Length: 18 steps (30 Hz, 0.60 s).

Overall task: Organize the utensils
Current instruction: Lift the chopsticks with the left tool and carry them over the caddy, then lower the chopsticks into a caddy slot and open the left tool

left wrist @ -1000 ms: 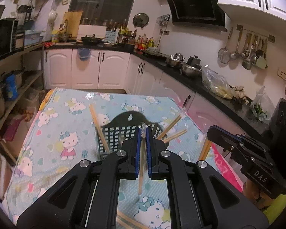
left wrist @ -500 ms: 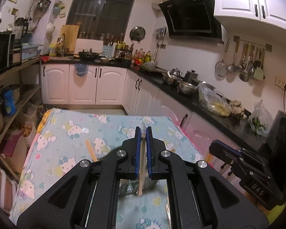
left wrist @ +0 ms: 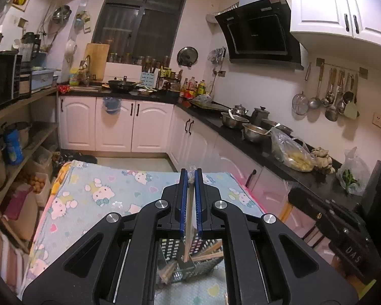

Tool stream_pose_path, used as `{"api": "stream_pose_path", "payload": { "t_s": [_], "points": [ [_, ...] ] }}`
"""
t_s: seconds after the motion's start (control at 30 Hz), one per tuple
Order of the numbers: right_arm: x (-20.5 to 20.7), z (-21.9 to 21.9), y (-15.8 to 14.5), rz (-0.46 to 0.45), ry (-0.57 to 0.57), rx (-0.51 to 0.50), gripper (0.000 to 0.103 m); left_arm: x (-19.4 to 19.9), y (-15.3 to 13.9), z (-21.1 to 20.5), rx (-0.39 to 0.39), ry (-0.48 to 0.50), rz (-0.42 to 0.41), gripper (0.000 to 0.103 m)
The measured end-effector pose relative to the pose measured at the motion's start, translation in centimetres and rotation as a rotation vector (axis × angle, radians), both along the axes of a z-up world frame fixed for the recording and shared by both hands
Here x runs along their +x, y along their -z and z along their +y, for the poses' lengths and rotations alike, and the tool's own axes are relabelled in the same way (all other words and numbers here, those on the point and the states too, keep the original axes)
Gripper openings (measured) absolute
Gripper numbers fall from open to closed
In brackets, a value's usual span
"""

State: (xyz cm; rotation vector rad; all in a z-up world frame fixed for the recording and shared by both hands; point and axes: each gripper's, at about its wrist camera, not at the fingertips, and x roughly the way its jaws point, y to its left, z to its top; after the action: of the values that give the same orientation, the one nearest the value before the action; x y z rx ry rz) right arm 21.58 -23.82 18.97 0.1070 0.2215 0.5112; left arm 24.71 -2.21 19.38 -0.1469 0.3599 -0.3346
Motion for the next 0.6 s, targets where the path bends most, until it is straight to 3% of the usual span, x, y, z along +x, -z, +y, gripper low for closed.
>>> {"api": "stream_pose_path", "payload": {
  "t_s": [0.27,0.6],
  "points": [
    [3.0,0.5,-1.4,-0.032,0.011,0.006,0.005,2.0,0.8,0.2,0.004,-0.023,0.009,0.001],
    [6.6,1.1,-0.8,-0.026,0.03,0.018,0.005,4.0,3.4,0.7,-0.015,-0.028,0.052,0.001]
  ]
}}
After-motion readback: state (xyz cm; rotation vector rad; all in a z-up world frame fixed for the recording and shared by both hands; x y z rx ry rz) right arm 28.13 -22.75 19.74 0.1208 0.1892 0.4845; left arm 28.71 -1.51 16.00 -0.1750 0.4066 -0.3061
